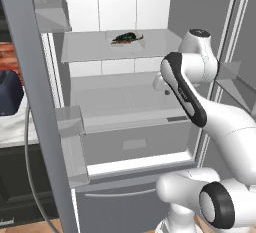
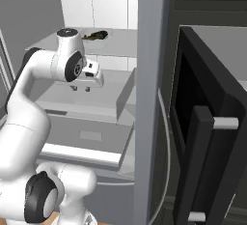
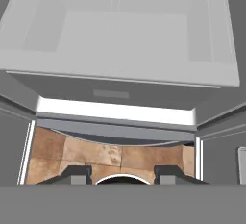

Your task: Place the tupperware containing the fish and eggplant meal in the microwave. Close the microwave door and press the start button to reheat the meal.

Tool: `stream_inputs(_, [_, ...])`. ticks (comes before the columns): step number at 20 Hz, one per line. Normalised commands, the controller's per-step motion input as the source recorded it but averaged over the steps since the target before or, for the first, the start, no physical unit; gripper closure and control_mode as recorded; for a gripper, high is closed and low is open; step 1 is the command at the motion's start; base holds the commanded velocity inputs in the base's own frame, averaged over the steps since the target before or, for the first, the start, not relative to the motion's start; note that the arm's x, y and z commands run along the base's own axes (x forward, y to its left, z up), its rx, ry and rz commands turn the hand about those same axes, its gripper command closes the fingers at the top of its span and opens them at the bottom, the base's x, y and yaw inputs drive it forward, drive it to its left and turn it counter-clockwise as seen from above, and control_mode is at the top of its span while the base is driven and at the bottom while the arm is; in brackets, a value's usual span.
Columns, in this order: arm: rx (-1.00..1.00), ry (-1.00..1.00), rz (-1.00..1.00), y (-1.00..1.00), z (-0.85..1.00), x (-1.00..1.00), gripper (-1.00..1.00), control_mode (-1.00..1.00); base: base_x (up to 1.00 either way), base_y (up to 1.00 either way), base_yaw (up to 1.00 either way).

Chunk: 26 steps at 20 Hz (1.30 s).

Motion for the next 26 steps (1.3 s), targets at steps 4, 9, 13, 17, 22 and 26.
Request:
stream_inputs(4, [0.00, -0.12, -0.03, 0.05, -0.01, 0.00, -1.00, -1.00, 0.00, 0.00, 0.00])
stream_inputs(9, [0.07, -0.38, -0.10, 0.22, 0.51, -0.03, -1.00, -1.00, 0.00, 0.00, 0.00])
stream_inputs(13, [0.05, -0.40, -0.21, 0.42, 0.69, 0.00, -1.00, -1.00, 0.00, 0.00, 0.00])
stream_inputs(17, [0.09, -0.31, -0.25, 0.35, 0.48, 0.06, -1.00, -1.00, 0.00, 0.00, 0.00])
stream_inputs(22, [0.20, -0.18, -0.20, 0.08, 0.30, 0.26, -1.00, -1.00, 0.00, 0.00, 0.00])
stream_inputs(26, [0.26, -0.01, -0.12, 0.00, 0.33, 0.37, -1.00, -1.00, 0.00, 0.00, 0.00])
